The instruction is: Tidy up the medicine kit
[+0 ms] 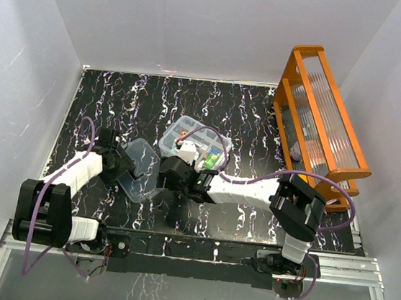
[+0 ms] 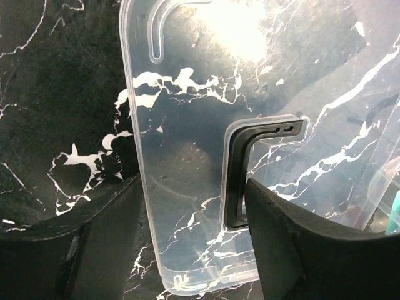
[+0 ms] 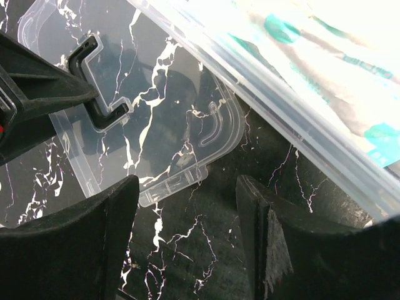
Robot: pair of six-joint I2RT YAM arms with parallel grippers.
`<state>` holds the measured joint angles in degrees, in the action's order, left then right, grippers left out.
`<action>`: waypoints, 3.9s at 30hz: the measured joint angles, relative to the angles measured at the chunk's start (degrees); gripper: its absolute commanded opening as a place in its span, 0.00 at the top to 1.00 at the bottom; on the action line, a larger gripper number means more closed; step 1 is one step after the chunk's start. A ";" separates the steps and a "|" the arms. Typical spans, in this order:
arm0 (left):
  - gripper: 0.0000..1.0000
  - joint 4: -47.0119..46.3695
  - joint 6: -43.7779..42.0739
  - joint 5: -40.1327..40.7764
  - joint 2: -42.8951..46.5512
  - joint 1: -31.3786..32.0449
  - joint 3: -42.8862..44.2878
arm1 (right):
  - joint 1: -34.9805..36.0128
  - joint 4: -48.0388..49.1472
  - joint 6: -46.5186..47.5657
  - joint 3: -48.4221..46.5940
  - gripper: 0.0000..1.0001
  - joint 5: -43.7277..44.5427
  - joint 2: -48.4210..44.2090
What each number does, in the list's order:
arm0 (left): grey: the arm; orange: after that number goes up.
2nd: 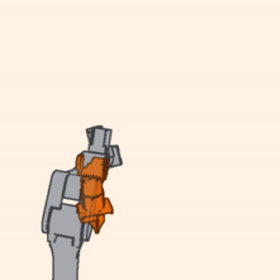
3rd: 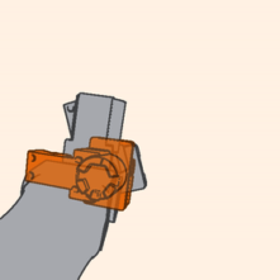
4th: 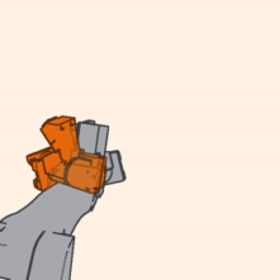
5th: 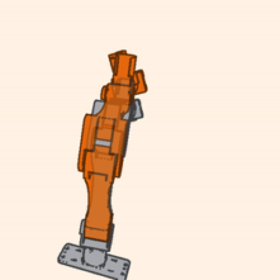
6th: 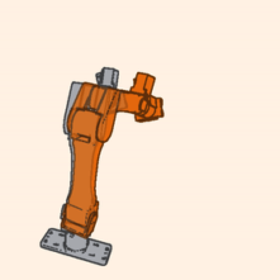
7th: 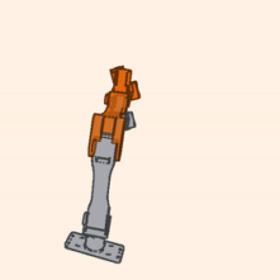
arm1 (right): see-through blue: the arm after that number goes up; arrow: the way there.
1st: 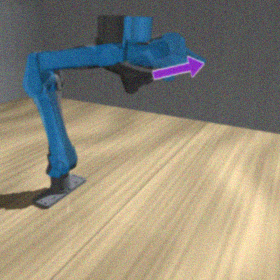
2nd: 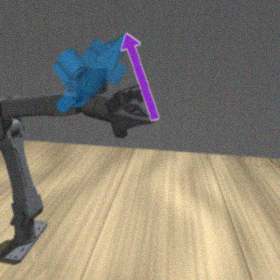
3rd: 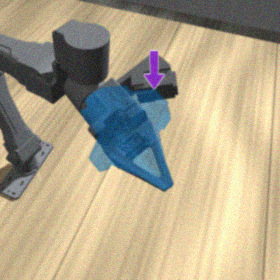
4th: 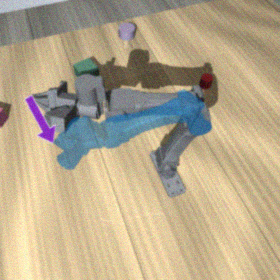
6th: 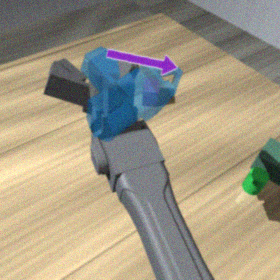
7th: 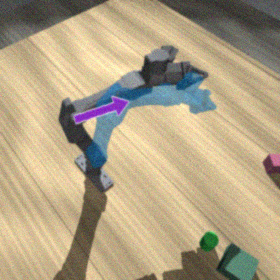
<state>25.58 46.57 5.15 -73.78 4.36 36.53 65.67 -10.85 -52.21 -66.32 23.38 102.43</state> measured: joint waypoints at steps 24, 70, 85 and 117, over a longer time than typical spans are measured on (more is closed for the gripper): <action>0.52 5.01 4.33 0.66 19.67 0.09 -6.97 | 0.00 -0.72 -9.90 -1.84 0.29 3.26 1.97; 0.22 18.36 4.28 1.49 22.01 0.09 3.72 | -2.38 -0.24 7.65 -2.58 0.23 -4.98 -6.12; 0.27 7.21 2.45 2.84 6.88 0.09 -0.79 | -1.55 -1.55 10.19 -5.14 0.27 -6.23 -0.09; 0.50 2.86 4.90 2.32 17.27 0.07 -8.46 | -1.51 3.39 -5.99 2.36 0.23 -4.87 -0.02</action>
<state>28.45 51.46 7.46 -56.51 4.43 28.08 64.16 -7.46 -58.19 -63.96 18.50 102.41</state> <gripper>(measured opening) 0.551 0.758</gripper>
